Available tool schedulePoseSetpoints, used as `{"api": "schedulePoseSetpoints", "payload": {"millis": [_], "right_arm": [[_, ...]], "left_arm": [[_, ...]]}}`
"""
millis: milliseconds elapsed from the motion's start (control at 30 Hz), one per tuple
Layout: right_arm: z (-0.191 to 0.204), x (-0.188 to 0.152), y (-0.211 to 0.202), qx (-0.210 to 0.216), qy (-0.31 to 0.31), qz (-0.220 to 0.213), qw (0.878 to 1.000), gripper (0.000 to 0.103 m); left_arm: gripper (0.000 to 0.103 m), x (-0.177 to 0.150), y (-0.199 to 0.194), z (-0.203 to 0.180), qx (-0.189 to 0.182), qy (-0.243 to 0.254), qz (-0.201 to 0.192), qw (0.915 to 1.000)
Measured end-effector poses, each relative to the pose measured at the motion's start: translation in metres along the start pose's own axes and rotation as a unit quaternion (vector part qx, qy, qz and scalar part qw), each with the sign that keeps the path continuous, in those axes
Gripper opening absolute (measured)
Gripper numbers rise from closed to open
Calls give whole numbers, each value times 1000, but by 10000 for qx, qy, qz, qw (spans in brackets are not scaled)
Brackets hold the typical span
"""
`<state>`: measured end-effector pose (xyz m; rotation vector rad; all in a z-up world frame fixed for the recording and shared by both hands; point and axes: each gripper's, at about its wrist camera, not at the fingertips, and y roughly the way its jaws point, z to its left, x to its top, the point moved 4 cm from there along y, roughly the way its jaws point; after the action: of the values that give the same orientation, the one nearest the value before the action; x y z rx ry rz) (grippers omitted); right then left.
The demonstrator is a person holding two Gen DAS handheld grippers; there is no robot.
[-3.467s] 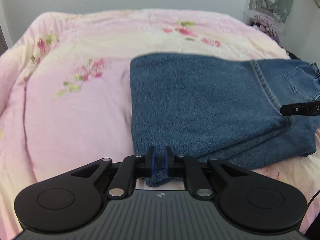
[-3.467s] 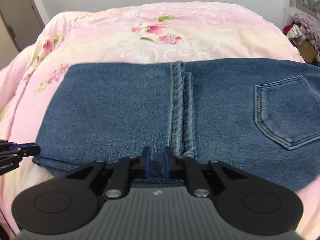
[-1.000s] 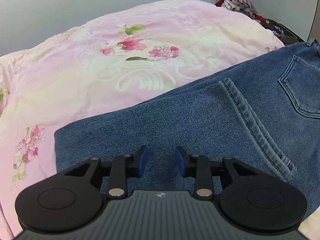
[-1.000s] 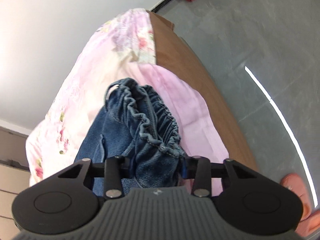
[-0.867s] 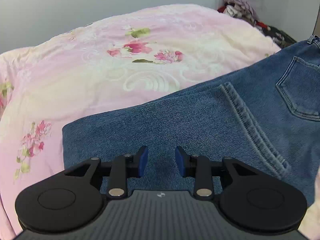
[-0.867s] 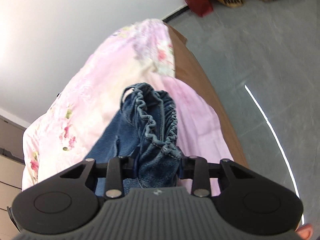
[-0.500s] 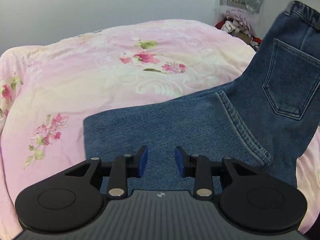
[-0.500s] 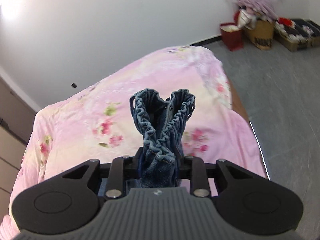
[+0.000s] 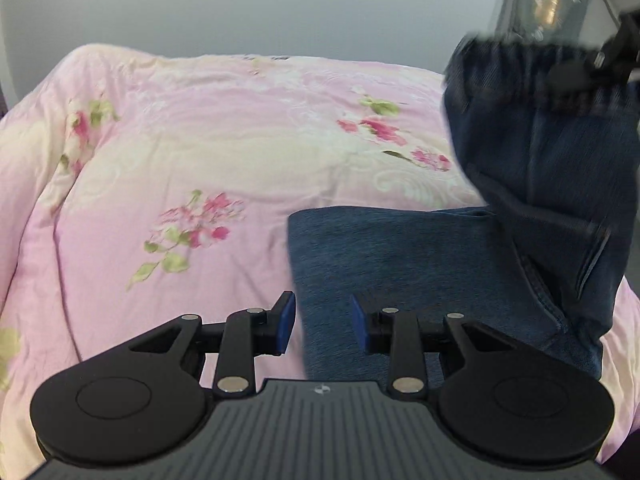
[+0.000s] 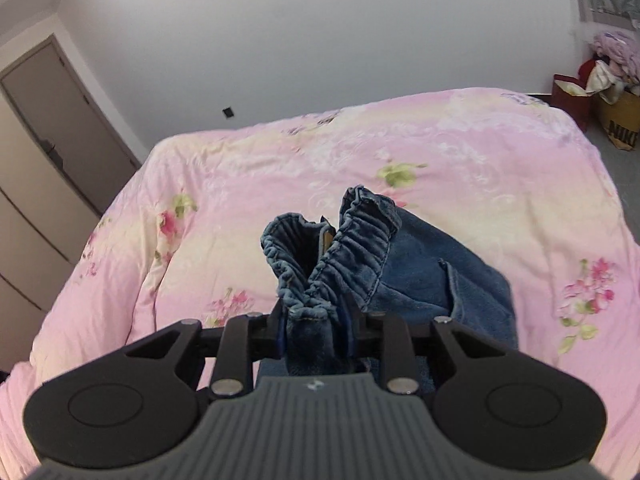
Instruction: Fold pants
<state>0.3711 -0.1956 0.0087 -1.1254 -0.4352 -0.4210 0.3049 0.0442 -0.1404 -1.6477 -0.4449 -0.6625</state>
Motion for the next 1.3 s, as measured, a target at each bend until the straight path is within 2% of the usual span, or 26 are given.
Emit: {"api": "schedulePoseSetpoints", "payload": {"millis": [133,233,333,367,433,500,567,633,700,800,967,1100,1167,1300], "right_arm": [[44,-39,65,-137,-600,556,9966,22],[61,-71,107,-297,-1140,893,9890,22],[68,-95,129,-305,-1592,1147,9801,24],[70,-103,134,-278,-1707,1240,9771,26],[76,-114,140,-135,-1887,1407,9718,40],[82,-119,140,-21,-2022,1464,9683,50],[82,-119,134,196,-1935,1653,9669,51],[80,-117,125,348,-1903,1744,9655,57],[74,-112,114,333,-1901,1737,9657,57],[57,-95,101,279,-1593,1650,9730,57],[30,-63,109,-387,-1283,1388,9812,57],[23,-41,135,-433,-690,1330,9878,56],[28,-35,152,-514,-643,1308,9880,56],[39,-34,186,-988,-741,1391,9825,56]], "left_arm": [[37,-4,1,24,-28,-180,59,9998],[37,-7,3,37,6,-194,108,9998],[37,-11,7,48,-15,-237,166,9996],[37,-12,9,50,-55,-271,191,9994],[37,-14,11,54,-101,-336,224,9991],[37,-14,11,56,-146,-432,226,9987],[37,-13,11,58,-244,-576,213,9978],[37,-10,8,57,-359,-728,169,9966],[37,-6,7,54,-474,-819,136,9954],[37,1,15,48,-329,-794,119,9962],[37,3,44,38,-378,-683,456,9959],[37,4,60,32,-341,-604,488,9964],[37,5,66,32,-394,-680,457,9959],[37,4,75,30,-524,-783,454,9945]]}}
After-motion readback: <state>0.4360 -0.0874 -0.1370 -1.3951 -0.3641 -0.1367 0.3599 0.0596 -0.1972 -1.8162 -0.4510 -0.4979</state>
